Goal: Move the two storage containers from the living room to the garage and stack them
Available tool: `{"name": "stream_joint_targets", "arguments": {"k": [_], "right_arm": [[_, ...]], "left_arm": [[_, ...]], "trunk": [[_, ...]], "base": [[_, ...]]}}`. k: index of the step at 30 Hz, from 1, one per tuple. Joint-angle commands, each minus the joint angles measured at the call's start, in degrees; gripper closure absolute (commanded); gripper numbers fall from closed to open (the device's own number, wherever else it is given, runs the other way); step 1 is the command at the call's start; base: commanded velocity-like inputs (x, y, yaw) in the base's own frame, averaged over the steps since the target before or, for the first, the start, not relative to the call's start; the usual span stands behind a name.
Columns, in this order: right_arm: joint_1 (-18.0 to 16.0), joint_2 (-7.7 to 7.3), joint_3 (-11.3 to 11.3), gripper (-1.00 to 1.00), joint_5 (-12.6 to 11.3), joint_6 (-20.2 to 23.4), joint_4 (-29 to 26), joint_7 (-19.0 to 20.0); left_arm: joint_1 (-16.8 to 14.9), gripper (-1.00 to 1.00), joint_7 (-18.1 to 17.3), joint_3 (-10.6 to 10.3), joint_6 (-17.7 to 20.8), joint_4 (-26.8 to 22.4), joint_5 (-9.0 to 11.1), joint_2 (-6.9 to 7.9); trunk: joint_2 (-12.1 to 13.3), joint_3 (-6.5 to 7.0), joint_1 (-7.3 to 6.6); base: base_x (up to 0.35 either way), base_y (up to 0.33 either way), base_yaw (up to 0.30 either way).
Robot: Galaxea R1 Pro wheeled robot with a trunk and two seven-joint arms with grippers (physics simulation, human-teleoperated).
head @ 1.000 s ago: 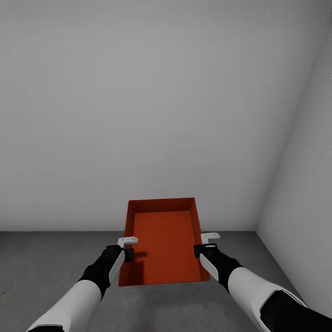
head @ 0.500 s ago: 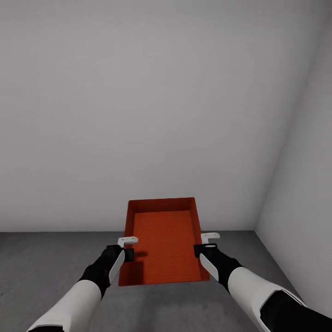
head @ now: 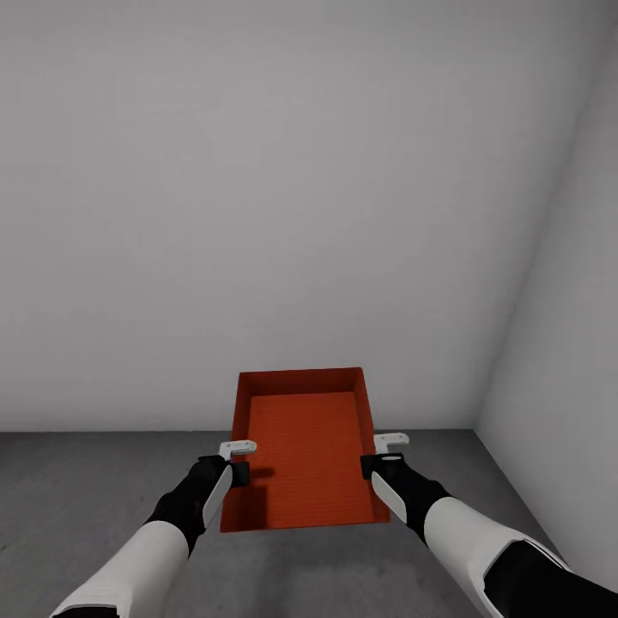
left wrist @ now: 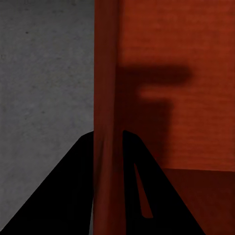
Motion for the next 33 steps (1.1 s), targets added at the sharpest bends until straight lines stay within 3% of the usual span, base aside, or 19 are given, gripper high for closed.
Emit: {"name": "stream_joint_targets", "arguments": {"k": [1,28,33], "right_arm": [[-0.1,-0.76,-0.5,1.00,0.9,0.5,-0.1,-2.2],[-0.1,-0.76,-0.5,1.00,0.9,0.5,-0.1,-2.2],[-0.1,-0.80,-0.5,1.00,0.9,0.5,-0.1,-2.2]], "left_arm": [[0.0,1.00,0.5,0.2,0.4,-0.1,-0.2,0.00],[0.0,1.00,0.2,0.2,0.4,-0.2,-0.1,-0.08],[0.0,1.00,0.4,0.2,0.4,-0.2,-0.1,-0.16]], "trunk": [[-0.1,-0.10,0.03],[-0.1,-0.10,0.03],[-2.1,-0.99,1.13]], "base": [[0.000,0.000,0.000],[0.000,0.000,0.000],[0.000,0.000,0.000]]}}
